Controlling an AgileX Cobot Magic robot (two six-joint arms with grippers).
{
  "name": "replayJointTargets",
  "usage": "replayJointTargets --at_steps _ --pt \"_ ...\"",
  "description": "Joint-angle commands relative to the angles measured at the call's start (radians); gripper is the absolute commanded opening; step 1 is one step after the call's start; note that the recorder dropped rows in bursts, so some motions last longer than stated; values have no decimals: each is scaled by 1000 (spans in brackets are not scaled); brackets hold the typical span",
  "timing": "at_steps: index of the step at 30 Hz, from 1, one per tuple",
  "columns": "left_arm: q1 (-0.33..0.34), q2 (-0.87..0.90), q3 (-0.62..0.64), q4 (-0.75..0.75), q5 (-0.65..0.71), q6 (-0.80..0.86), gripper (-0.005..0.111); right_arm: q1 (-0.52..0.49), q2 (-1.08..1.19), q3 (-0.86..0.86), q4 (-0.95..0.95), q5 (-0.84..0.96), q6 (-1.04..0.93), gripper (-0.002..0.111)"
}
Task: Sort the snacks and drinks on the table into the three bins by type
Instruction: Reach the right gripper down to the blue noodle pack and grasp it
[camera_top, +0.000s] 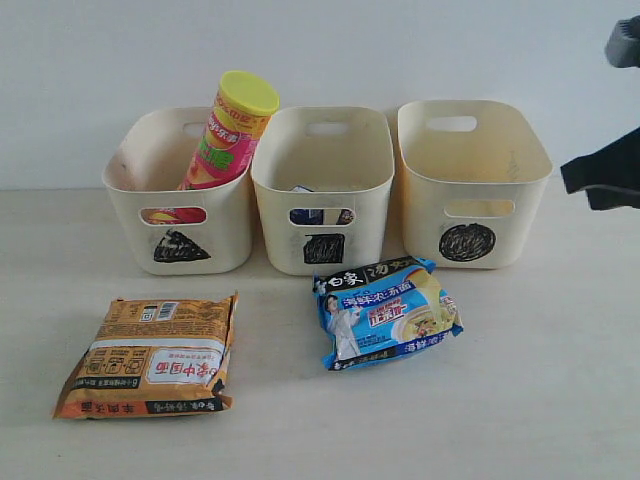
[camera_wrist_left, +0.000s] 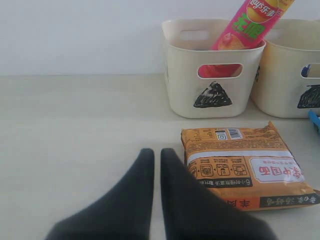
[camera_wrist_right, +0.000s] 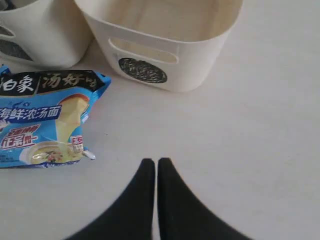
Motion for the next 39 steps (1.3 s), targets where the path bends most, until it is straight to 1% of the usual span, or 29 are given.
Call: replayJointTargets --at_steps 1,5,9,14,15,16,17,18,19,21,22,23,24,29,35,38,39 --pt "3 -3 4 -9 2 4 4 -2 109 -78 125 72 -108 0" --pt "3 -3 4 -9 2 4 4 -2 198 -130 198 104 -158 0" --pt "3 -3 4 -9 2 4 4 -4 286 -188 242 150 -165 0" --pt "3 -3 4 -9 2 4 4 -51 398 -266 382 271 -241 0" --pt "3 -3 4 -9 2 4 4 -60 413 -271 409 291 -271 2" --pt "3 -3 4 -9 2 4 4 -72 430 -274 442 315 -302 6" --pt "3 -3 4 -9 2 4 4 -82 447 -274 469 339 -327 13" --pt "3 -3 4 -9 2 4 4 -89 461 -274 489 361 -343 22" --pt "3 -3 4 -9 2 4 4 -98 482 -274 511 377 -361 33" --pt "3 -3 4 -9 2 4 4 -101 511 -274 537 393 -381 60" --pt "3 -3 4 -9 2 4 4 -101 525 -274 542 393 -388 70" --pt "3 -3 4 -9 2 4 4 -98 539 -274 553 391 -397 79" --pt "3 -3 4 -9 2 4 4 -93 552 -274 567 382 -405 83" --pt "3 -3 4 -9 2 4 4 -49 624 -272 600 270 -428 84" --pt "3 -3 4 -9 2 4 4 -29 698 -272 678 254 -473 84" --pt "3 -3 4 -9 0 4 4 24 728 -277 698 163 -498 84" --pt "3 -3 4 -9 0 4 4 31 734 -284 698 157 -498 84"
